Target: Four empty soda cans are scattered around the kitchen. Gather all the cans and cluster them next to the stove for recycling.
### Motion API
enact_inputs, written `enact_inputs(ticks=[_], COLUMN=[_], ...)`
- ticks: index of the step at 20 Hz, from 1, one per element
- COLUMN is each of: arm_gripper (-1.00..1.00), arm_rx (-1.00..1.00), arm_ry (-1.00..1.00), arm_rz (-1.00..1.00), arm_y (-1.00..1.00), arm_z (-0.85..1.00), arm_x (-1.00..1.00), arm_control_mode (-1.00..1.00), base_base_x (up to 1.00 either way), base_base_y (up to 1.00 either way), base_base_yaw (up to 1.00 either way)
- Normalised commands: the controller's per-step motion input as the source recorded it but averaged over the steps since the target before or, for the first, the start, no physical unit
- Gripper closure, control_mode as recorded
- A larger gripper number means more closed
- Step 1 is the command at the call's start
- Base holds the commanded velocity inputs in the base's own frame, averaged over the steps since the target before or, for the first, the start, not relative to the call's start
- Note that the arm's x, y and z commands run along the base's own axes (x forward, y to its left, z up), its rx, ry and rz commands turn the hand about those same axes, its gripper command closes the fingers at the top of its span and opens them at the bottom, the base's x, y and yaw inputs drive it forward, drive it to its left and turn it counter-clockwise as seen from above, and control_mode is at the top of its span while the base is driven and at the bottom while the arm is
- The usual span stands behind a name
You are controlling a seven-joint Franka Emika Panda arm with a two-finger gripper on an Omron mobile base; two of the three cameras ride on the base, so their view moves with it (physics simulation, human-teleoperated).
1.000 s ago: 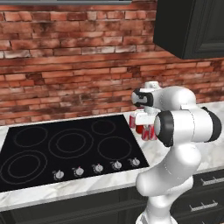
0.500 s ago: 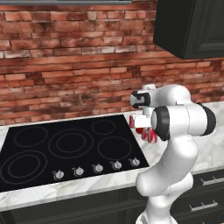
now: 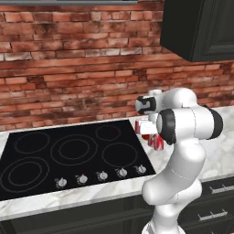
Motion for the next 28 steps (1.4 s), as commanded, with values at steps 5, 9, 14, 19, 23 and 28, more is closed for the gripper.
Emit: enact_inputs(ticks=[5,9,14,19,23,28], arm_gripper=[1.00,1.00,1.00,1.00,1.00,1.00], arm_rx=[0.00,0.00,0.00,0.00,0.00,0.00], arm_ry=[-0.03,0.00,0.00,0.00,0.00,0.00], arm_rz=[0.00,0.00,0.00,0.00,0.00,0.00], arm_y=[0.00,0.00,0.00,0.00,0.00,0.00], arm_z=[-0.11,-0.07,-0.06,-0.11,-0.12,-0.13], arm_x=[0.00,0.00,0.00,0.00,0.00,0.00], arm_control_mode=[-1.00,-1.00,-1.00,-1.00,-1.00,-1.00], base_base_x=[0.00,0.00,0.00,0.00,0.00,0.00], base_base_y=[0.00,0.00,0.00,0.00,0.00,0.00], base_base_yaw=[0.00,0.00,0.00,0.00,0.00,0.00])
